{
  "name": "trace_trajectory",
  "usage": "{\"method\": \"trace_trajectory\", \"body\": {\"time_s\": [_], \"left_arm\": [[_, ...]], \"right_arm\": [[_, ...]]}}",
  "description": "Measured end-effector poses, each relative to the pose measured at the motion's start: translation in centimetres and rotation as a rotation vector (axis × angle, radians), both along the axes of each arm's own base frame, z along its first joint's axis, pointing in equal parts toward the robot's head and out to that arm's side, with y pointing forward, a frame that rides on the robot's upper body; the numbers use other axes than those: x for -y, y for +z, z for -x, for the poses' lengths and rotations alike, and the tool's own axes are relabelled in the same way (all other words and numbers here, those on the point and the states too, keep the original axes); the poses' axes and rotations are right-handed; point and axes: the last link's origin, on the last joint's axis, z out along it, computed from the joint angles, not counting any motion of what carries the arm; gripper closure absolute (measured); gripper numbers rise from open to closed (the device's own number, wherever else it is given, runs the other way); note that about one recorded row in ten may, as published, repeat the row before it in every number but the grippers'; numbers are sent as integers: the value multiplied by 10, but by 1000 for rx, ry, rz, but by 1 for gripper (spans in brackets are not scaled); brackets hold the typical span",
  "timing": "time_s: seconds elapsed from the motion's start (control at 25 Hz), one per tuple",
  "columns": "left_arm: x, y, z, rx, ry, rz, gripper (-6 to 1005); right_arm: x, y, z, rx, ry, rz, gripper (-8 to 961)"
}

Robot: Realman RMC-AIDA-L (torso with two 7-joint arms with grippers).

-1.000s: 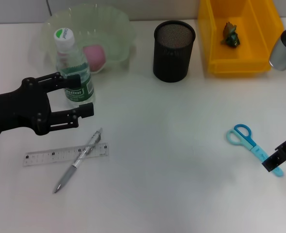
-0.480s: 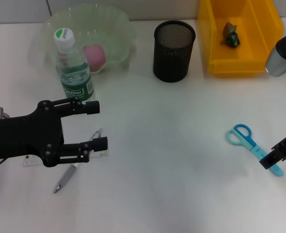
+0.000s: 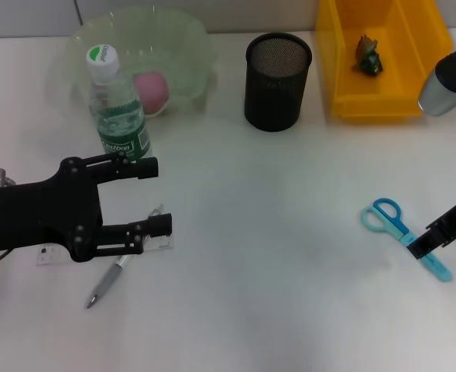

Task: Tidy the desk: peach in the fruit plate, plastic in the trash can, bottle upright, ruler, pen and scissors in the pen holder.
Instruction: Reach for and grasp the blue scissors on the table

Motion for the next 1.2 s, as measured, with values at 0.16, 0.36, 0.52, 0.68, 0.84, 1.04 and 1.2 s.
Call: {"method": "trace_trajectory", "body": {"time_s": [0.16,0.36,0.52,0.68,0.84,1.04,1.2], "left_arm": [[-2,0,0,-4,3,-6,212],[-4,-1,-1,-8,6,-13,212],[-6,-1,0,-11,12,-20,212],[-6,-2,0,-12,14,-21,211],[-6,-2,0,-13,13,-23,211],[-7,-2,0,-15,14,-28,211],[-7,-3,0,-14,15,-30,211]], "right_arm": [[-1,1,0,-3,-1,-6,253],[-1,1,-1,-4,-1,-10,253],[-2,0,1,-4,6,-10,254],[-3,0,1,-4,10,-12,254],[-4,-1,2,-6,12,-14,254],[-4,-1,3,-6,14,-15,254],[-5,-1,3,-7,16,-16,254]]}}
